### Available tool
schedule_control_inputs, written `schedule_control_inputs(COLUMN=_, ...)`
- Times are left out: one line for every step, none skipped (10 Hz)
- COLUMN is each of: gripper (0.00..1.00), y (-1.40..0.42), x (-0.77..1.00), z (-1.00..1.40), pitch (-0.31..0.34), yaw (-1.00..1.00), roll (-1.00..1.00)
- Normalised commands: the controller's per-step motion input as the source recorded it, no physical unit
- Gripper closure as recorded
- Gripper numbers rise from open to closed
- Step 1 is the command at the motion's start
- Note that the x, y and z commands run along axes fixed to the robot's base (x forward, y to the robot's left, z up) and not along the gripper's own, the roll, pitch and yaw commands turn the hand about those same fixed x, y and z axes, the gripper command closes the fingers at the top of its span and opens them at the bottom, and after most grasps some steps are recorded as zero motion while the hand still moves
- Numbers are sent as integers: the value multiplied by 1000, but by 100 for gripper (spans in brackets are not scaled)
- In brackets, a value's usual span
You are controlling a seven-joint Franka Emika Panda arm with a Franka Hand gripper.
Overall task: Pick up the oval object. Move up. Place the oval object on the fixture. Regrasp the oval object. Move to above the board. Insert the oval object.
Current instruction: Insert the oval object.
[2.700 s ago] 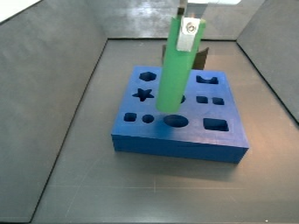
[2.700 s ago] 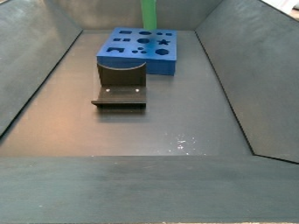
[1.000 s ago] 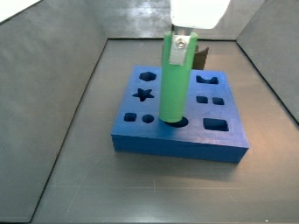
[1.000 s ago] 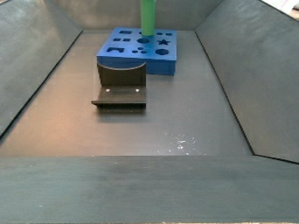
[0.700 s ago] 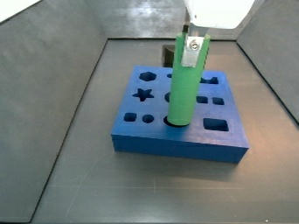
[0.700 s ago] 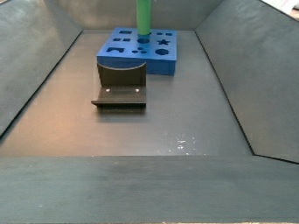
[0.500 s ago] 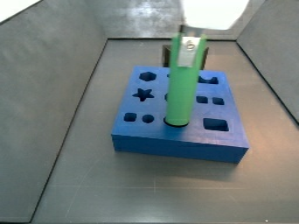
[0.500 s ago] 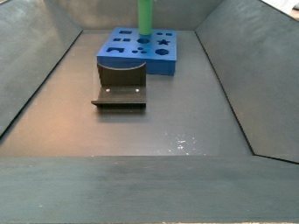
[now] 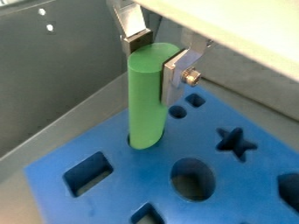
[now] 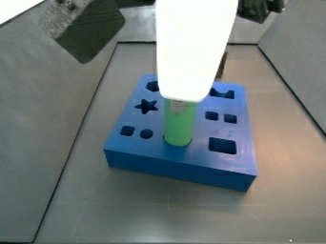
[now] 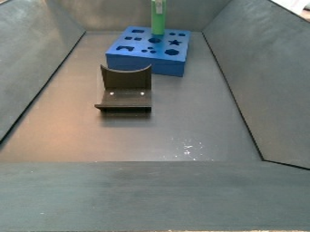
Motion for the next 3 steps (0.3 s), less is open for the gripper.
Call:
schedule_control_inputs(gripper=100, y=-6, x=0, z=0, pitch=3, yaw=0, roll=10)
schedule_control_inputs(gripper=100, y=0, x=0, z=0, pitch=-4, yaw=0, roll=0)
schedule_control_inputs(gripper=100, y=0, x=0, z=0, pitch=0, yaw=0, roll=0)
